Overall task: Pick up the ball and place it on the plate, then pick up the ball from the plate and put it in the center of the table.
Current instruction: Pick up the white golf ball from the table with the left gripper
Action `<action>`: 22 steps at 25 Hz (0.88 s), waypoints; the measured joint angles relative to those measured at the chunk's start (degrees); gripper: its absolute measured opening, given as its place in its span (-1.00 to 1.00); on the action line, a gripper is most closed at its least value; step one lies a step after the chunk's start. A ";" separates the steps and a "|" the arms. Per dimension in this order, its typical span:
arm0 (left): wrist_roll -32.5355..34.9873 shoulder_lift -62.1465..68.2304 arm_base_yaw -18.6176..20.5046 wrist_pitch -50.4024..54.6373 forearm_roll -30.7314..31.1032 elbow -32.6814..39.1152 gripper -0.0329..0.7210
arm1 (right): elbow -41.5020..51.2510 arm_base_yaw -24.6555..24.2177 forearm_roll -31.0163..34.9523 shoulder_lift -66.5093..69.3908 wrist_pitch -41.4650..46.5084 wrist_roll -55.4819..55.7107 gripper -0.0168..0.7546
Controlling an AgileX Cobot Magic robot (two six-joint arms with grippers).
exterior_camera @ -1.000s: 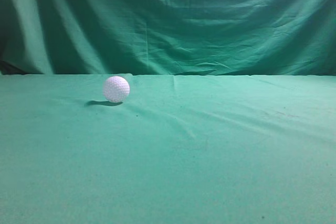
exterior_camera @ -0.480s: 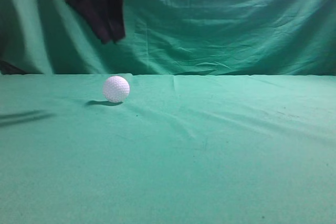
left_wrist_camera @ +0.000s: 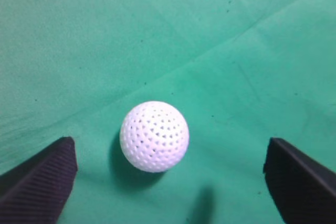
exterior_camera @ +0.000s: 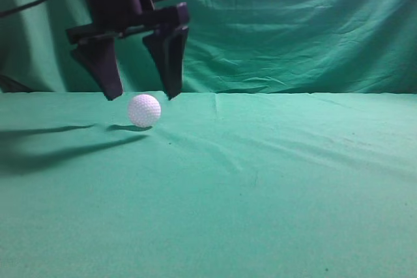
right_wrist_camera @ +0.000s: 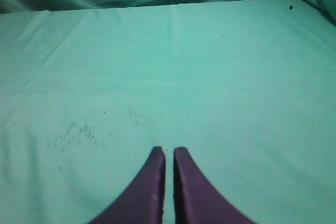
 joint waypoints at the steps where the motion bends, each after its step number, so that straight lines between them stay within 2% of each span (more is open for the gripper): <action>1: -0.03 0.68 0.00 0.01 0.63 0.00 0.79 | 0.00 0.00 0.00 0.00 0.00 0.00 -0.83; 2: -0.03 1.28 0.00 -0.11 1.21 0.00 0.79 | 0.00 0.00 0.00 0.00 0.00 0.00 -0.83; 4: -0.03 2.34 0.00 -0.24 1.59 0.00 0.65 | 0.00 0.00 0.00 0.00 0.00 0.00 -0.83; 10: -0.60 4.34 0.00 -1.51 1.71 -0.45 0.65 | 0.00 0.00 0.00 0.00 0.00 0.00 -0.83; 16: -1.06 5.64 0.00 -1.86 2.37 -0.54 -0.06 | 0.00 0.00 0.00 0.00 0.00 0.00 -0.83; 21: -1.14 6.02 0.00 0.24 2.49 -2.69 -0.06 | 0.00 0.00 0.00 0.00 0.00 0.00 -0.83; 22: -1.28 6.02 0.00 1.58 2.63 -3.94 -0.12 | 0.00 0.00 0.00 0.00 0.00 0.00 -0.83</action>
